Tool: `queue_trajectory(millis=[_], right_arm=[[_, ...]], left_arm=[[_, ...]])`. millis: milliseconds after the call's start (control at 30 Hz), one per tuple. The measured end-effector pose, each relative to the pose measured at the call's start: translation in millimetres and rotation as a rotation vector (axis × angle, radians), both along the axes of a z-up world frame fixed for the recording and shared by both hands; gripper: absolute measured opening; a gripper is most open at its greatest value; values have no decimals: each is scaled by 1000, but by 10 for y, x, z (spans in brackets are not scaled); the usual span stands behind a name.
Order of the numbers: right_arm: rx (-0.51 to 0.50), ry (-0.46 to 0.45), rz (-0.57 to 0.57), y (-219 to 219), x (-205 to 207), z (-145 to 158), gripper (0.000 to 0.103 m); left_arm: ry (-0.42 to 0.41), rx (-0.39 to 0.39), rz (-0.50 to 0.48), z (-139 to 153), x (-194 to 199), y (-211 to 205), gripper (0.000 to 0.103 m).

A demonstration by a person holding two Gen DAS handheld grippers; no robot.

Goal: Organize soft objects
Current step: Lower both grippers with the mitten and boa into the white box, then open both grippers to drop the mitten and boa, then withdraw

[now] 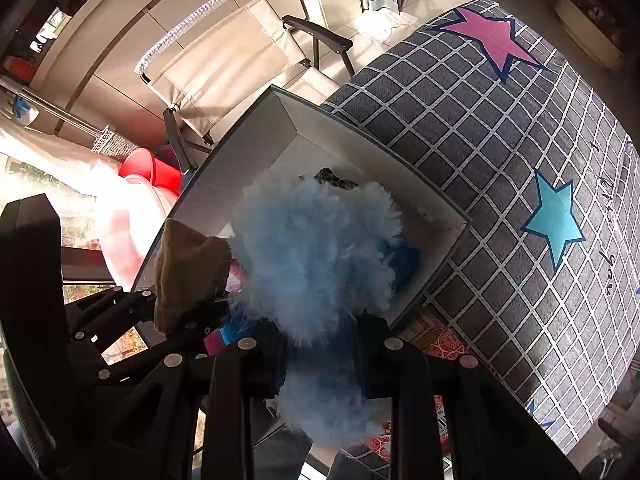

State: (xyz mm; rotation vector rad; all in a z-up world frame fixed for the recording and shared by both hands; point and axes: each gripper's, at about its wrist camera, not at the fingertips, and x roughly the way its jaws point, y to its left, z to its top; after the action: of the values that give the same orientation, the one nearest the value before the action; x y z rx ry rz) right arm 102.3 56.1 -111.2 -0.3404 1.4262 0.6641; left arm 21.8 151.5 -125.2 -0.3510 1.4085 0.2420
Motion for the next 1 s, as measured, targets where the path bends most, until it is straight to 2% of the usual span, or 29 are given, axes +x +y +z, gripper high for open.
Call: queue_trajectory(millis=[67,133,167,200,233,267,300,333,367,433,600,733,767,833,933,1000], right_arm=[[-1,2,2,7,-2,-1,26],[-1,16,6,17,-2,-13,28],[-2,26,8,18,-3,-25,31],[-6,36,8,17,-4,-40,41],[-15,39,5,11,-7,-51,59],[-26,31,2,2,-12,-52,68],[-35,21,4,-4,-23,-46,83],[-36,13,7,-10,-30,-38,90],[-34,2,9,-19,-36,-21,91],[-18,-12,12,-32,-42,22,103],[-9,-54,7,-78,-70,149,103],[4,-82,-7,-151,-133,256,102],[6,-89,-9,-162,-156,286,102],[13,-109,-15,-186,-202,350,102],[36,-135,-40,-242,-263,437,102],[48,-135,-59,-278,-296,462,102]], left_arm=[[-17,-6,1,27,-11,0,31],[-27,-1,9,50,-13,-4,44],[-24,6,14,56,-10,-6,58],[-14,15,18,57,-10,-4,69],[-6,25,21,58,-10,-3,70],[2,41,18,55,-14,-9,70],[13,65,14,49,-17,-17,73],[23,88,11,43,-24,-24,76],[23,99,10,40,-35,-26,80],[19,95,19,38,-57,-11,80],[8,-26,56,13,-135,69,80],[26,-37,38,21,-186,40,81],[27,-32,27,36,-199,17,84],[45,-21,7,44,-223,-30,103],[55,-77,-4,30,-277,-114,103],[49,-81,-9,56,-304,-165,103]])
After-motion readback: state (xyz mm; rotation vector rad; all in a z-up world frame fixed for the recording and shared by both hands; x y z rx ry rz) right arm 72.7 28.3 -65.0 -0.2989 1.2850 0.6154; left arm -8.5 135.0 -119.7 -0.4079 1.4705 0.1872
